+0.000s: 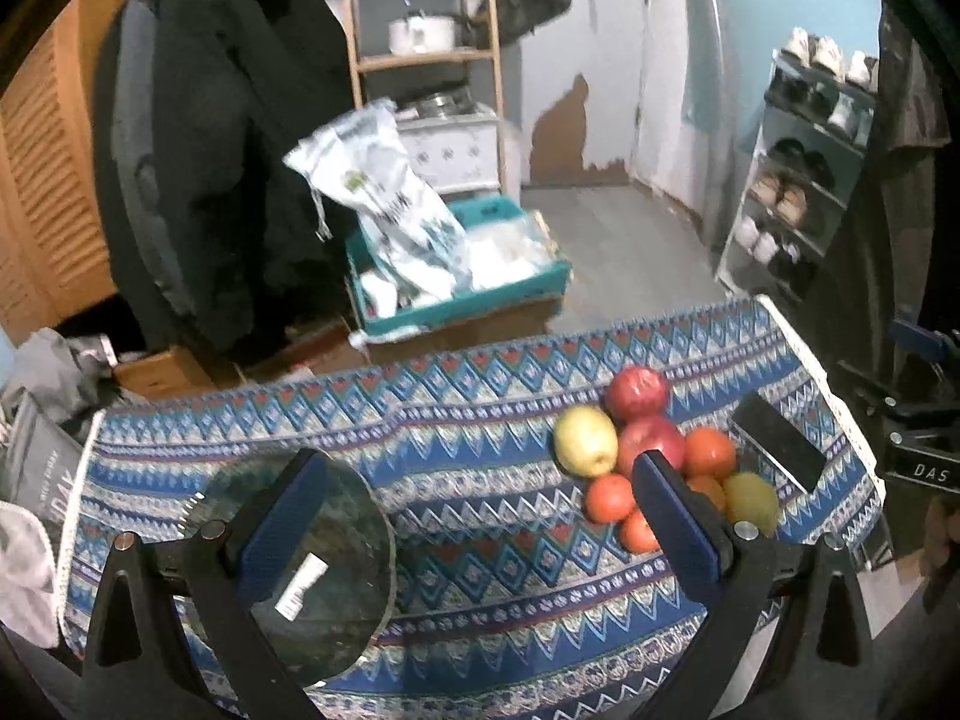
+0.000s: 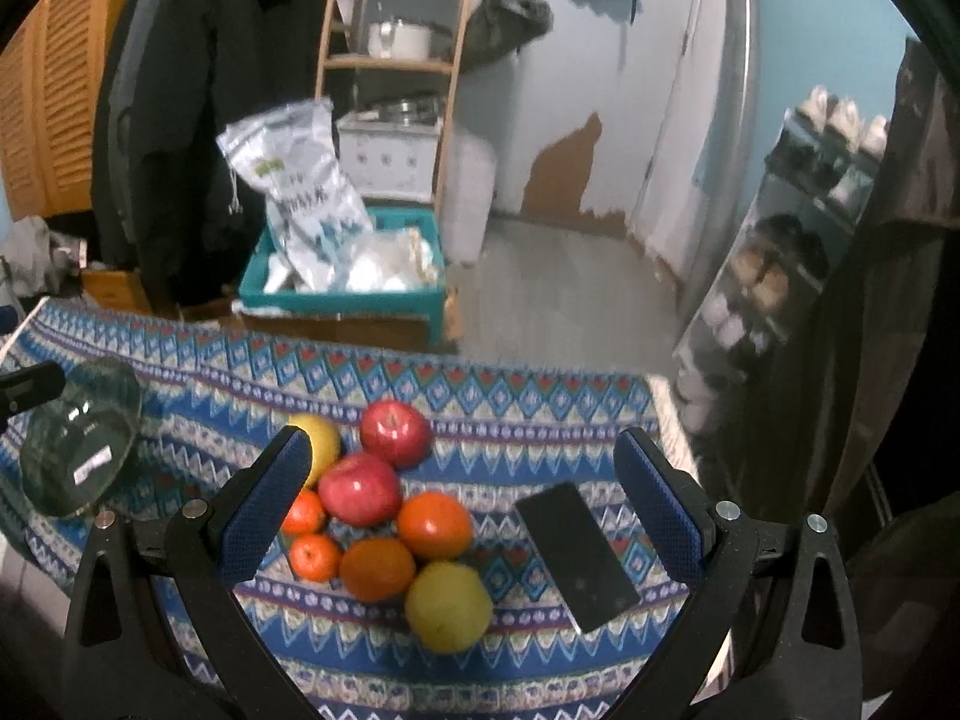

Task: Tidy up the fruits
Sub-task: 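Move the right tool to the large green pear while the left tool approaches an orange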

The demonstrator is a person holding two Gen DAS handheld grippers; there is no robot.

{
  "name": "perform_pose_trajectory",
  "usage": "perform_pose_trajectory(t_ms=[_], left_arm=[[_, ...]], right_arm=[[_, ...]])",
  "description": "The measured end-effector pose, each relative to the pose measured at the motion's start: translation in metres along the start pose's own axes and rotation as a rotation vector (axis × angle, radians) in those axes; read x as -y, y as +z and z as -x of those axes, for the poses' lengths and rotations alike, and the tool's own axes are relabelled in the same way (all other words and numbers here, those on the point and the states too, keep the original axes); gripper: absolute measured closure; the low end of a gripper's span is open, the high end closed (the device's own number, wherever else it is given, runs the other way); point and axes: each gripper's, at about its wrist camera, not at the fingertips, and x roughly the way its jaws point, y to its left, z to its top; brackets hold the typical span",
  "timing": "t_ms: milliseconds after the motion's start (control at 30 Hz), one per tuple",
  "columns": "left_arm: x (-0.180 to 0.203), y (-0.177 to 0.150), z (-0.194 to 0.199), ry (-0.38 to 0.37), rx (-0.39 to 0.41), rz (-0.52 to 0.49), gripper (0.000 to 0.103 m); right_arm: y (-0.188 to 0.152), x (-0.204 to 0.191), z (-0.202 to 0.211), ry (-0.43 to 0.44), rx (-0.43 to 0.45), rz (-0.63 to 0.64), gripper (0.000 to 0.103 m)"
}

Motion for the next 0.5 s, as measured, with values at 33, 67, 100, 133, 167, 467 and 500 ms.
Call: perform_pose_trajectory(t_ms=[33, 67, 100, 133, 167, 467, 500], left_arm=[[0.004, -0.003, -0.007, -0.002, -0.017, -0.007, 0.001], [0.006, -0.004, -0.010, 0.000, -0.029, -0.013, 0.002], [0.009, -0.006, -0.015, 0.003, -0.039, -0.021, 0.002], [0.013, -0.009, -0.021, 0.007, -0.052, -0.031, 0.002], [0.014, -0.010, -0.026, 0.008, -0.062, -0.037, 0.002], [0.029, -0.029, -0.067, -0.014, -0.175, -0.062, 0.005], [0.031, -0.031, -0.070, -0.020, -0.183, -0.064, 0.005]], right_arm=[[-0.004, 0.002, -0.005, 0.006, -0.019, -0.005, 0.004], [-0.008, 0.003, -0.011, 0.013, -0.040, -0.009, 0.004], [-0.011, 0.005, -0.015, 0.017, -0.057, -0.012, 0.004], [-0.014, 0.005, -0.019, 0.020, -0.073, -0.014, 0.004], [-0.017, 0.006, -0.022, 0.023, -0.086, -0.015, 0.004], [-0.053, 0.016, -0.063, 0.054, -0.240, -0.048, 0.004], [-0.057, 0.018, -0.067, 0.055, -0.254, -0.048, 0.005]])
